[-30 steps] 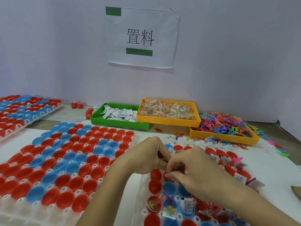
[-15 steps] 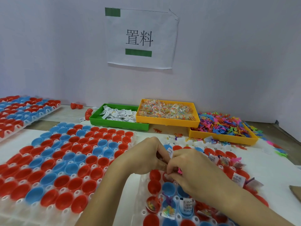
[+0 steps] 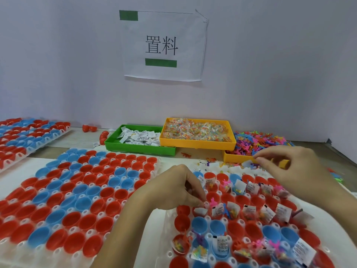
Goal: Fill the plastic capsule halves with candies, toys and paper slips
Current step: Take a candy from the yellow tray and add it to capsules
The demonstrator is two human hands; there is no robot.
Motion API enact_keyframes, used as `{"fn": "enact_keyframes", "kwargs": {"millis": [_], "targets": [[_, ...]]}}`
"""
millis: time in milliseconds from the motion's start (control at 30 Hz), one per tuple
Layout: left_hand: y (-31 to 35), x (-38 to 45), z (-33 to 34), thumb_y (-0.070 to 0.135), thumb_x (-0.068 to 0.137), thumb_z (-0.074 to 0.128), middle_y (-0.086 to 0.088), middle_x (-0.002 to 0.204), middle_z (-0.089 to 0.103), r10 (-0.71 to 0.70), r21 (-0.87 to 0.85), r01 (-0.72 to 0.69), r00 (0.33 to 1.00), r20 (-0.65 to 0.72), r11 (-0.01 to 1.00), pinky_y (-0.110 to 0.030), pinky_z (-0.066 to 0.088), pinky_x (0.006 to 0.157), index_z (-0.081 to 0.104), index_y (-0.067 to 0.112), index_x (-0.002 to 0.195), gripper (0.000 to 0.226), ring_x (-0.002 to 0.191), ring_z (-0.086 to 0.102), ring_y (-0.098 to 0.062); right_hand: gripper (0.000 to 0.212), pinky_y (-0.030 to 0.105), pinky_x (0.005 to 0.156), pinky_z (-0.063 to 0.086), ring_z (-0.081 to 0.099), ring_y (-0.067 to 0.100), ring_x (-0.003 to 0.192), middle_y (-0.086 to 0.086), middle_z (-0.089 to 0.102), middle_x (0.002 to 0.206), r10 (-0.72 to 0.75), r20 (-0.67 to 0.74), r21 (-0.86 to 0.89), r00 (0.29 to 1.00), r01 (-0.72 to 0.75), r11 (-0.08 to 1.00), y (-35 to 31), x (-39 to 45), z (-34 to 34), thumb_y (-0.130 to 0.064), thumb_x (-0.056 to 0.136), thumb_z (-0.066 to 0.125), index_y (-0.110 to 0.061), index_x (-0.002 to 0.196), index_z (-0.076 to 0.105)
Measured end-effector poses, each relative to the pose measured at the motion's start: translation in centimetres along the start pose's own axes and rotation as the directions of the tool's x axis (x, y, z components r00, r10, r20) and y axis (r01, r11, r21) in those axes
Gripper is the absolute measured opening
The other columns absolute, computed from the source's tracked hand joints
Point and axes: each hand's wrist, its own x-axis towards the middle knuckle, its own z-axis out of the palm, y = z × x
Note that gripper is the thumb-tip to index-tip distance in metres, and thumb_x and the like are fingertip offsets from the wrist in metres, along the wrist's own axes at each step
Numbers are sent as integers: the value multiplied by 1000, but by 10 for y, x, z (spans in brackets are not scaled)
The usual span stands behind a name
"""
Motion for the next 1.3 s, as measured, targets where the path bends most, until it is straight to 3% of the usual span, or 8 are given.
{"fn": "enact_keyframes", "kwargs": {"millis": [133,267,467,667,833,1100,1200,1300], "targets": [[3,-1,0,16,81,80,8,85,74,13,-17,-12,1000,9,1000,-24,58,75,80,23,87,10,80,68,-12,22,18,60,42,60,-7,80,-21,69,82,111,-131,23,985,-108,994,44,2,-11,-20,89,70,-41,84,70],[3,-2,-2,14,81,79,7,85,75,24,-43,-23,999,28,999,-34,59,79,81,20,87,8,82,69,-14,30,11,63,45,62,5,83,-12,72,85,239,-239,102,941,-220,970,90,-5,-11,-14,90,69,-42,82,69],[-1,-2,-3,18,81,79,8,84,73,54,-62,-53,998,19,997,-23,55,72,81,27,86,10,80,66,-14,19,13,63,45,63,15,69,-7,71,82,317,-261,102,912,-301,948,125,-16,-2,-14,92,66,-31,89,72],[-2,-1,-1,24,86,75,12,83,72,47,-41,-48,999,-23,998,-19,53,72,80,32,84,10,80,66,-7,17,9,59,44,66,17,73,-1,72,82,364,-254,114,896,-346,931,133,-19,5,-9,94,63,-22,93,73],[-4,0,0,22,85,76,12,82,72,48,-21,-48,999,-6,999,-18,51,71,81,32,84,12,79,66,-6,18,33,68,48,68,24,84,2,72,88,390,-215,85,895,-381,921,139,-20,14,-7,94,62,-21,93,73],[-7,0,-2,23,85,76,10,85,74,88,-49,-89,996,-22,995,-28,57,80,79,34,85,11,82,68,-11,19,32,76,44,64,26,89,10,73,99,450,-251,71,857,-447,892,146,-22,18,-3,94,60,-13,99,75],[-7,0,-2,39,87,71,3,85,75,106,-80,-114,990,-94,990,-38,56,82,79,29,88,13,82,67,-19,21,34,82,43,59,27,93,12,72,109,442,-301,-12,845,-466,884,147,-24,20,-3,95,57,-9,103,75],[-6,0,-3,55,84,60,6,73,70,137,-94,-158,971,-196,983,-28,52,67,78,29,85,31,69,62,-10,26,51,99,39,53,33,120,9,66,127,412,-220,-214,884,-456,864,148,-24,24,-11,99,51,-16,115,70]]}}
